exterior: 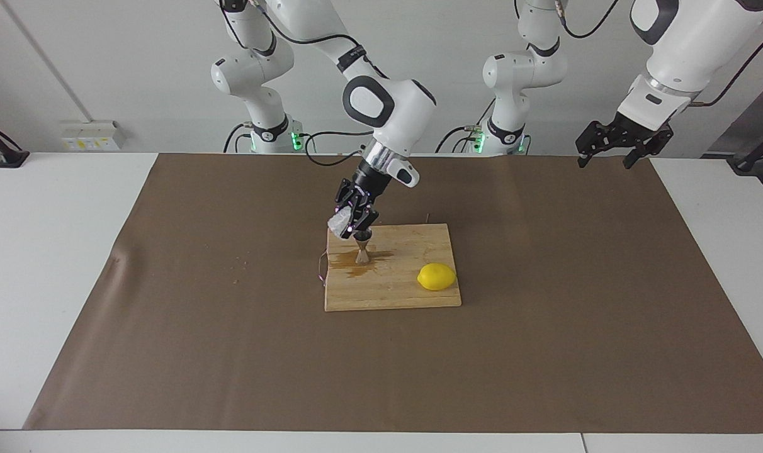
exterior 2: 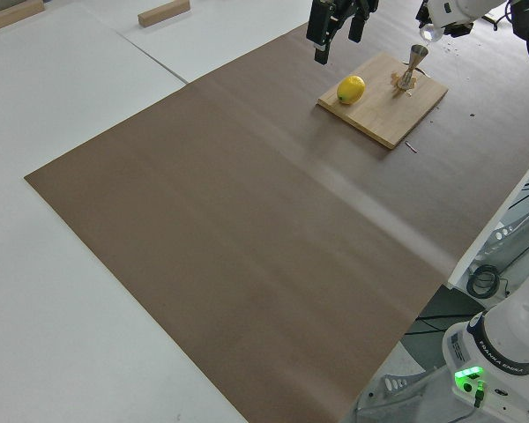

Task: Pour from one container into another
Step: 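Tilt the white cup with the right gripper over the metal cup, then carry the white cup back beside the board with the right gripper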

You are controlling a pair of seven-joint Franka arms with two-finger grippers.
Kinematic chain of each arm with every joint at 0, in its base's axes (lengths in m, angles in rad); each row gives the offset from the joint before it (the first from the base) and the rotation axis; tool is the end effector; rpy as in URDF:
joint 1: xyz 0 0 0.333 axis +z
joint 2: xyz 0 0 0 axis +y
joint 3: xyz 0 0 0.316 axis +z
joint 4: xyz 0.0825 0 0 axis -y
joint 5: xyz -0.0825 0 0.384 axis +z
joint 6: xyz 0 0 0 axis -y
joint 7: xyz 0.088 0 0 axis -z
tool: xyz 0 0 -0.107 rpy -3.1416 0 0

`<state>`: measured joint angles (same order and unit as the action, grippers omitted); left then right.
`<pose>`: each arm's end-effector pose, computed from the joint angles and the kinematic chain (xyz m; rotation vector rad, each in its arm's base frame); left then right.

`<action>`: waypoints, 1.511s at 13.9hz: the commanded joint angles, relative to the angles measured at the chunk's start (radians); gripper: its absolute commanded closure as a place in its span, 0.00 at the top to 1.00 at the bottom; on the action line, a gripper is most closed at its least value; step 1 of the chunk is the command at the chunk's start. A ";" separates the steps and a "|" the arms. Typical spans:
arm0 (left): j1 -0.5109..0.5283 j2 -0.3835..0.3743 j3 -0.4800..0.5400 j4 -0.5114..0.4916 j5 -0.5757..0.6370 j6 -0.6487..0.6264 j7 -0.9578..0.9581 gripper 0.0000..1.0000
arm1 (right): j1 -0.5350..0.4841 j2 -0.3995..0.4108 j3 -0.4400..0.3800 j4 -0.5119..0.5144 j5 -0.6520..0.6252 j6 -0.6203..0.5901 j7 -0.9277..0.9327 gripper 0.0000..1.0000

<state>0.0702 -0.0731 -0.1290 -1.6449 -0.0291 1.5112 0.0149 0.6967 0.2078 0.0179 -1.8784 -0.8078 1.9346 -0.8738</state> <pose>0.5236 -0.0366 0.6238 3.1196 -0.1153 -0.0962 0.4876 0.3566 0.4069 1.3586 2.0015 -0.2524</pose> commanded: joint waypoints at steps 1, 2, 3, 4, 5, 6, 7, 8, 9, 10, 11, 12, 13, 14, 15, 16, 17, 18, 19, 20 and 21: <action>0.002 -0.022 0.002 -0.021 -0.006 -0.009 -0.010 1.00 | -0.002 0.001 0.004 -0.010 -0.045 -0.013 -0.001 0.00; 0.002 -0.022 0.002 -0.021 -0.006 -0.009 -0.010 1.00 | -0.002 0.004 0.004 -0.010 -0.048 -0.014 0.001 0.00; 0.002 -0.022 0.002 -0.021 -0.006 -0.009 -0.010 1.00 | -0.002 0.004 0.004 -0.010 -0.050 -0.013 0.002 0.00; 0.002 -0.022 0.002 -0.021 -0.008 -0.009 -0.010 1.00 | -0.002 0.004 0.004 -0.010 -0.050 -0.009 0.009 0.00; 0.002 -0.022 0.002 -0.021 -0.006 -0.009 -0.010 1.00 | -0.003 0.004 0.004 -0.011 -0.050 -0.003 0.025 0.00; 0.002 -0.022 0.002 -0.021 -0.006 -0.009 -0.010 1.00 | -0.003 0.007 0.004 -0.011 -0.050 -0.002 0.039 0.00; 0.002 -0.022 0.002 -0.021 -0.006 -0.009 -0.010 1.00 | -0.002 0.013 0.004 -0.011 -0.051 -0.002 0.048 0.00; 0.002 -0.022 0.002 -0.021 -0.006 -0.009 -0.010 1.00 | -0.002 0.013 0.004 -0.011 -0.057 -0.002 0.053 0.00; 0.002 -0.022 0.002 -0.021 -0.006 -0.009 -0.010 1.00 | -0.002 0.013 0.004 -0.011 -0.059 -0.003 0.058 0.00; 0.002 -0.022 0.002 -0.021 -0.008 -0.009 -0.010 1.00 | -0.002 0.013 0.004 -0.008 -0.059 -0.005 0.073 0.00; 0.002 -0.022 0.002 -0.021 -0.008 -0.009 -0.010 1.00 | -0.002 0.015 0.004 -0.005 -0.057 -0.003 0.082 0.00; 0.002 -0.022 0.002 -0.021 -0.008 -0.009 -0.010 1.00 | -0.005 0.015 0.004 0.001 -0.048 -0.002 0.082 0.00; 0.002 -0.022 0.002 -0.021 -0.006 -0.009 -0.010 1.00 | -0.008 0.013 0.004 0.005 -0.041 0.000 0.084 0.00; 0.002 -0.022 0.002 -0.021 -0.006 -0.009 -0.010 1.00 | -0.014 0.013 0.004 0.008 -0.034 0.004 0.085 0.00; 0.002 -0.022 0.002 -0.021 -0.006 -0.009 -0.010 1.00 | -0.019 0.013 0.004 0.018 -0.015 0.007 0.085 0.00; 0.002 -0.022 0.002 -0.021 -0.006 -0.009 -0.010 1.00 | -0.025 0.013 0.004 0.030 0.014 0.010 0.087 0.00; 0.002 -0.022 0.002 -0.021 -0.006 -0.009 -0.010 1.00 | -0.037 0.010 0.004 0.033 0.039 0.033 0.090 0.00; 0.002 -0.022 0.002 -0.021 -0.006 -0.009 -0.010 1.00 | -0.052 0.009 0.002 0.035 0.067 0.055 0.090 0.00; 0.002 -0.022 0.002 -0.021 -0.006 -0.009 -0.010 1.00 | -0.062 0.009 0.004 0.038 0.088 0.060 0.090 0.00; 0.002 -0.022 0.002 -0.021 -0.006 -0.009 -0.010 1.00 | -0.069 0.005 0.002 0.038 0.110 0.060 0.091 0.00; 0.002 -0.022 0.002 -0.021 -0.006 -0.009 -0.010 1.00 | -0.078 -0.001 0.002 0.038 0.140 0.058 0.090 0.00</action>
<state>0.0702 -0.0731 -0.1290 -1.6449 -0.0291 1.5111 0.0148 0.6408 0.2191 0.0144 -1.8439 -0.7171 1.9837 -0.7922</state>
